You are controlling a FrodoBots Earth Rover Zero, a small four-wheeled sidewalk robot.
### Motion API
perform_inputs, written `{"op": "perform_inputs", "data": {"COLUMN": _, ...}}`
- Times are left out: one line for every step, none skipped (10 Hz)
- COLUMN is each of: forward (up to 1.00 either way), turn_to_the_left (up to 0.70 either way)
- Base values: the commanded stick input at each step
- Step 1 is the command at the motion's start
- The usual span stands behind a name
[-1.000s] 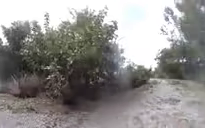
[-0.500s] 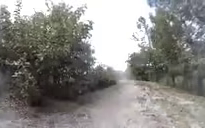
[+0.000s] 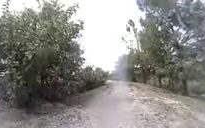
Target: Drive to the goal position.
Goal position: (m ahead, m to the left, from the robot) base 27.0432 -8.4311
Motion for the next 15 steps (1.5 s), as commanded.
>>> {"op": "perform_inputs", "data": {"forward": 0.0, "turn_to_the_left": 0.0}}
{"op": "perform_inputs", "data": {"forward": 0.0, "turn_to_the_left": 0.0}}
{"op": "perform_inputs", "data": {"forward": 0.0, "turn_to_the_left": 0.0}}
{"op": "perform_inputs", "data": {"forward": 0.0, "turn_to_the_left": 0.0}}
{"op": "perform_inputs", "data": {"forward": 0.0, "turn_to_the_left": 0.0}}
{"op": "perform_inputs", "data": {"forward": 0.0, "turn_to_the_left": 0.0}}
{"op": "perform_inputs", "data": {"forward": 0.0, "turn_to_the_left": 0.0}}
{"op": "perform_inputs", "data": {"forward": 0.0, "turn_to_the_left": 0.0}}
{"op": "perform_inputs", "data": {"forward": 0.0, "turn_to_the_left": 0.0}}
{"op": "perform_inputs", "data": {"forward": 0.17, "turn_to_the_left": 0.0}}
{"op": "perform_inputs", "data": {"forward": 0.33, "turn_to_the_left": 0.0}}
{"op": "perform_inputs", "data": {"forward": 0.45, "turn_to_the_left": 0.0}}
{"op": "perform_inputs", "data": {"forward": 0.45, "turn_to_the_left": 0.0}}
{"op": "perform_inputs", "data": {"forward": 0.45, "turn_to_the_left": 0.0}}
{"op": "perform_inputs", "data": {"forward": 0.45, "turn_to_the_left": 0.0}}
